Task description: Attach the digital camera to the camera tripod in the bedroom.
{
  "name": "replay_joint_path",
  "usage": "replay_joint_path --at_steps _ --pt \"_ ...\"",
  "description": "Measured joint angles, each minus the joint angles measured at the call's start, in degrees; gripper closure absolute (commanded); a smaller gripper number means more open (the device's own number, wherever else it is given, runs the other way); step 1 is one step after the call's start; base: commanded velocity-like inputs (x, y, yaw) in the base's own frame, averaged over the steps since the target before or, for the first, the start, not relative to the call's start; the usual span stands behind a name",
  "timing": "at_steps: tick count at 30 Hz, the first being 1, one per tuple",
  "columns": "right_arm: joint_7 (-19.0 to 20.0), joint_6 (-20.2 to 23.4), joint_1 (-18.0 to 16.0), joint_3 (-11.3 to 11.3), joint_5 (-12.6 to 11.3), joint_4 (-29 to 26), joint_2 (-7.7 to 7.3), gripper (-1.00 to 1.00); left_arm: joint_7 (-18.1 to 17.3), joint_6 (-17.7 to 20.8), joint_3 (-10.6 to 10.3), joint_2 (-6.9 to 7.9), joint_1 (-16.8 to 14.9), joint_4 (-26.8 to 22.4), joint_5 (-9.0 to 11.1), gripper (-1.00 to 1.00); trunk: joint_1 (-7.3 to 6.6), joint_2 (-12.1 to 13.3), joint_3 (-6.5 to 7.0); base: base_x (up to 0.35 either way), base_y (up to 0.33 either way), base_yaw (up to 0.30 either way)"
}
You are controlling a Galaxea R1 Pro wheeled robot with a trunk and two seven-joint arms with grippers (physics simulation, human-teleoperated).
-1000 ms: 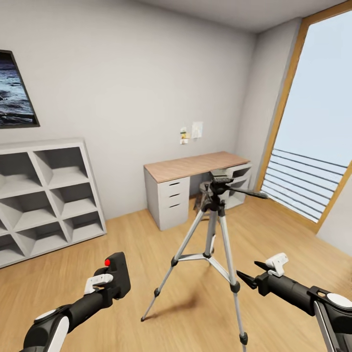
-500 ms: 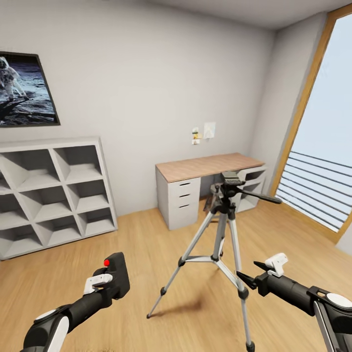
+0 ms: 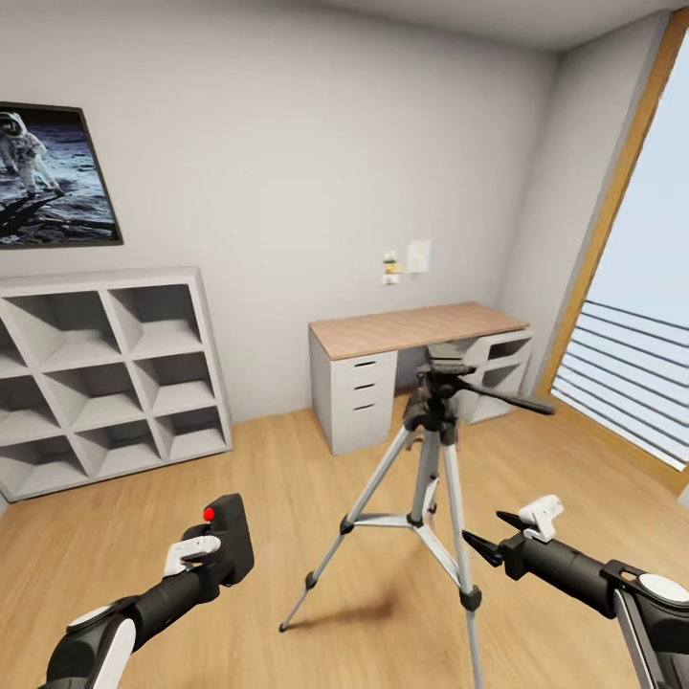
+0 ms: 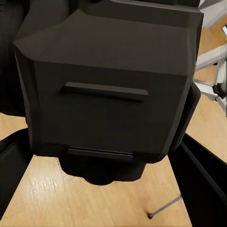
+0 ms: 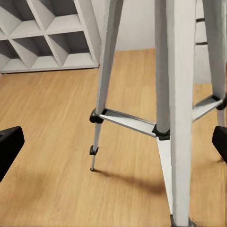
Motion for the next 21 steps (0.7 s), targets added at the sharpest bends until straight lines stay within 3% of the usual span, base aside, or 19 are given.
replay_joint_path --at_steps 4,12,14,17,21 --pt "0.0 0.0 0.0 0.0 0.0 0.0 0.01 -1.00 0.1 0.0 0.0 0.01 0.0 0.0 0.0 1.00 0.01 0.0 0.00 0.120 -0.207 0.004" --pt "0.0 -0.1 0.0 0.2 0.3 0.0 0.11 -1.00 0.0 0.0 0.0 -0.01 0.0 0.4 0.1 1.00 0.02 0.0 0.00 0.027 -0.047 0.001" --pt "0.1 0.3 0.0 0.5 0.1 0.0 0.22 -1.00 -0.9 0.5 0.0 0.99 -0.5 -0.8 0.1 1.00 0.01 0.0 0.00 0.001 -0.002 0.000" --pt "0.0 0.4 -0.2 0.3 0.3 0.7 0.28 -1.00 -2.9 -0.7 -0.2 4.00 -1.4 -2.1 0.5 1.00 0.02 0.0 0.01 0.000 0.000 0.000" --pt "0.0 0.5 -0.5 0.3 0.4 1.7 0.25 -1.00 -4.0 -4.0 -0.4 5.45 -2.5 -2.5 0.2 1.00 0.02 0.0 0.01 0.000 0.000 0.000"
